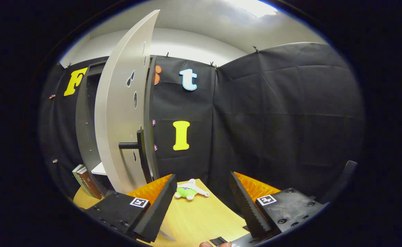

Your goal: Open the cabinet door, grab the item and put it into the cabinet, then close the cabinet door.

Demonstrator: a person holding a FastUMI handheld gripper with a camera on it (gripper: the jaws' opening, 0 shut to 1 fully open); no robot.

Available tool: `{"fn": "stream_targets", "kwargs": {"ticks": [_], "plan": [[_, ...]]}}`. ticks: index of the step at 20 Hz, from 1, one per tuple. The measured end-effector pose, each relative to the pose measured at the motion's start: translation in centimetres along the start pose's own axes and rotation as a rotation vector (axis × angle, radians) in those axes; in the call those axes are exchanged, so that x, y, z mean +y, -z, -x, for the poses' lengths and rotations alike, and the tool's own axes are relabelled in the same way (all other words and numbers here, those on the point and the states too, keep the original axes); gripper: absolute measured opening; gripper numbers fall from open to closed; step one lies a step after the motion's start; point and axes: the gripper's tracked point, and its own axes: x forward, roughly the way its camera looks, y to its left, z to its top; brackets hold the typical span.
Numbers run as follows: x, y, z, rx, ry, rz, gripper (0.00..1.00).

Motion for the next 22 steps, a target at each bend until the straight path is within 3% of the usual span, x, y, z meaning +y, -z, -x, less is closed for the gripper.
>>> {"fn": "stream_targets", "kwargs": {"ticks": [8, 22], "plan": [[2.5, -0.2, 0.4, 0.008, -0.03, -0.037, 0.97], [12.5, 0.7, 3.4, 0.039, -0.152, -0.065, 0.97]]}}
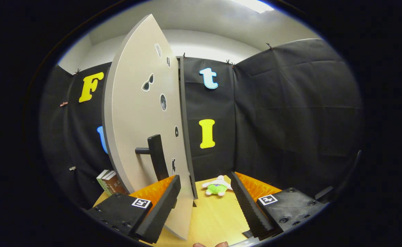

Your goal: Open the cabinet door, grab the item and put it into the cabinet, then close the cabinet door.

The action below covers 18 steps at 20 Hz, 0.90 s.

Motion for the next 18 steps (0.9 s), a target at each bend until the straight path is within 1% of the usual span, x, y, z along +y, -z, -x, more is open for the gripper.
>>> {"fn": "stream_targets", "kwargs": {"ticks": [5, 11, 14, 16, 18], "plan": [[5.4, 0.4, -0.4, 0.007, -0.101, 0.0, 0.97], [12.5, 0.9, -3.0, 0.018, -0.207, -0.038, 0.98], [16.3, 2.3, -4.1, 0.036, -0.269, -0.013, 0.98], [18.0, 3.3, -4.3, 0.051, -0.296, 0.0, 0.98], [19.1, 3.3, -3.8, 0.045, -0.312, 0.009, 0.98]]}}
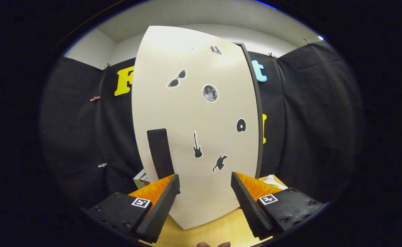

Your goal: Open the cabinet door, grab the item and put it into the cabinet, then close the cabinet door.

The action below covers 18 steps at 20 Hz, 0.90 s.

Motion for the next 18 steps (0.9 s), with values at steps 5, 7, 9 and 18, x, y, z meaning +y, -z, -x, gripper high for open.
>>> {"fn": "stream_targets", "kwargs": {"ticks": [5, 7, 9, 18], "plan": [[1.5, 0.0, -0.3, -0.012, -0.015, 0.029, 0.98], [1.3, -0.1, -0.4, -0.015, -0.007, 0.032, 0.98], [0.6, -0.2, -0.6, -0.019, 0.008, 0.041, 0.98], [-2.6, 0.2, 0.4, -0.032, 0.049, 0.069, 0.98]]}}
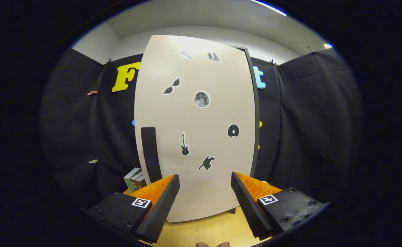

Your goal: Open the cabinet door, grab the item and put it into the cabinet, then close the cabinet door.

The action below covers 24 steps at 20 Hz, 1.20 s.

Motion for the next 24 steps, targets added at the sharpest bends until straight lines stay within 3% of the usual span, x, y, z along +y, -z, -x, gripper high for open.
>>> {"fn": "stream_targets", "kwargs": {"ticks": [24], "plan": [[-3.5, -0.6, 3.0, -0.038, -0.015, 0.01, 0.98]]}}
